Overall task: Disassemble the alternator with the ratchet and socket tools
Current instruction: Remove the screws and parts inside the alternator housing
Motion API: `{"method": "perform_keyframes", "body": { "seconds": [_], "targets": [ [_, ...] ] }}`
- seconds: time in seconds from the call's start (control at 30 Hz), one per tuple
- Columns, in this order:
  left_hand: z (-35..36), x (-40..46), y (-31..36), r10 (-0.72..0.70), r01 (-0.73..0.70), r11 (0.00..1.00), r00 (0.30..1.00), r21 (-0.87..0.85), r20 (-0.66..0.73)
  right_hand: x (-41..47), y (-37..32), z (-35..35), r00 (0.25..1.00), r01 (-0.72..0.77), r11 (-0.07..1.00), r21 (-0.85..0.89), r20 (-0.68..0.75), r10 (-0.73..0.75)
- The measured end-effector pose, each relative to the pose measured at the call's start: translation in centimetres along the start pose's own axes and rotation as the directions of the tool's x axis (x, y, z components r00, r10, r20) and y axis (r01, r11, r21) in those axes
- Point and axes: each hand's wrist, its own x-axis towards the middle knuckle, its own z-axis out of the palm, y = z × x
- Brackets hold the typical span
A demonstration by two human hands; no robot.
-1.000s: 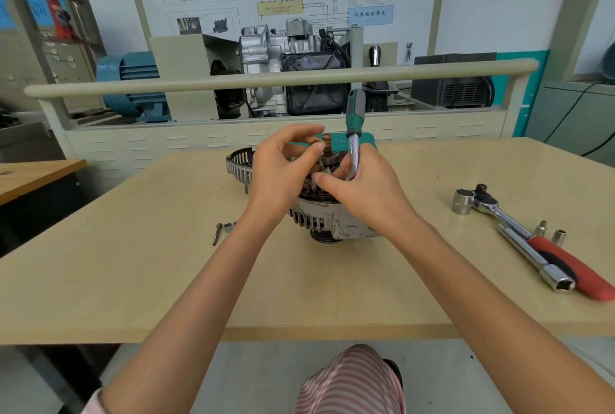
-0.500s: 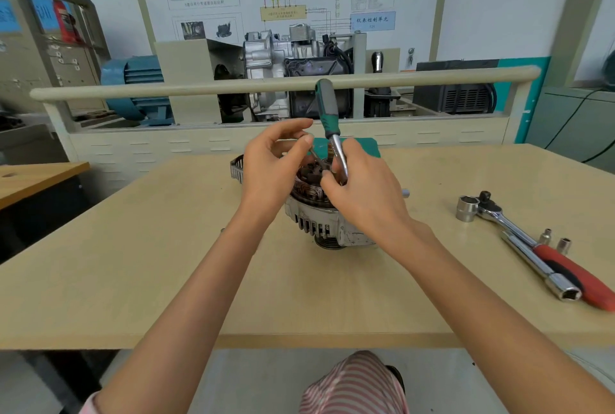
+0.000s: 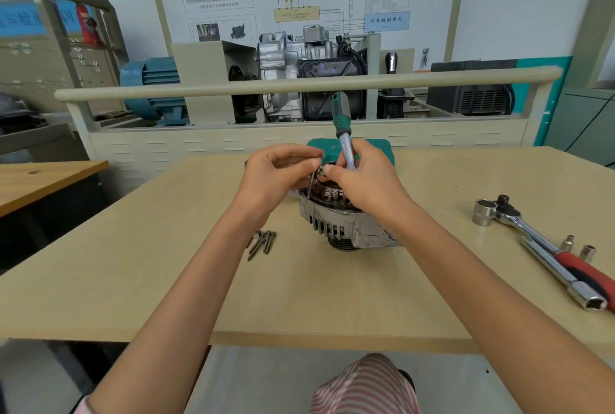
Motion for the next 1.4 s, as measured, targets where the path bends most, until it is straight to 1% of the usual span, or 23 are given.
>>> {"method": "perform_keyframes", "body": {
  "seconds": [0.1,0.27,0.37,0.47,0.57,0.63,0.67,0.73,0.8,0.87,0.93,1.07,1.27,1.4],
  "targets": [
    [-0.5,-0.1,0.1,-0.025,0.027,0.998,0.999,-0.051,0.047,0.4,-0.3,-0.1,0.998,-0.055,0.996,0.071,0.041,0.052],
    [-1.2,-0.2,0.4,-0.019,0.019,1.000,0.995,0.001,0.102,0.7,-0.6,0.3,0.997,-0.048,0.997,0.066,0.058,0.044],
    [-1.7,-0.4,0.3,-0.005,0.000,0.999,0.994,0.051,0.112,0.8,-0.8,0.7,0.998,-0.015,1.000,0.015,0.067,0.014],
    [-2.2,-0.6,0.1,0.001,-0.005,0.999,0.996,0.044,0.095,0.7,-1.1,1.1,0.996,0.001,1.000,-0.024,0.087,0.001],
    [-2.6,-0.5,-0.2,-0.041,0.041,0.999,0.998,0.003,0.046,0.8,-1.5,1.4,0.994,0.040,0.996,-0.075,0.107,-0.031],
    [-3.2,-0.3,-0.6,-0.086,0.085,0.996,0.996,-0.030,-0.001,0.9,-1.7,1.3,0.992,0.045,0.997,-0.066,0.121,-0.037],
    [-3.7,-0.2,-0.9,-0.110,0.109,0.994,0.993,-0.029,-0.032,0.9,-1.8,1.2,0.992,0.037,0.999,-0.035,0.120,-0.033],
    [-5.5,0.1,-1.9,-0.162,0.166,0.985,0.983,0.048,-0.086,0.9,-1.7,0.7,0.996,-0.006,0.997,0.081,0.088,-0.001],
    [-7.4,0.0,-3.4,-0.227,0.246,0.945,0.968,0.215,-0.110,0.9,-1.4,0.0,0.999,-0.034,0.983,0.180,0.029,0.030],
    [-8.9,-0.4,-5.2,-0.292,0.317,0.892,0.948,0.321,-0.125,0.9,-1.0,-0.6,0.999,0.003,0.988,0.157,-0.054,0.006],
    [-9.7,-0.9,-6.9,-0.341,0.367,0.856,0.930,0.364,-0.135,0.7,-0.9,-0.9,0.992,0.046,0.992,0.118,-0.122,-0.031],
    [-10.4,-1.0,-8.8,-0.379,0.385,0.788,0.918,0.480,-0.115,0.7,-0.7,-1.5,0.985,0.086,0.984,0.157,-0.159,-0.061],
    [-10.2,-0.2,-8.8,-0.399,0.371,0.737,0.913,0.565,-0.080,1.1,-0.4,-2.2,0.977,0.098,0.983,0.157,-0.201,-0.066],
    [-10.0,0.1,-8.7,-0.415,0.375,0.710,0.907,0.596,-0.075,1.0,-0.4,-2.2,0.975,0.111,0.975,0.191,-0.212,-0.069]
  ]
}}
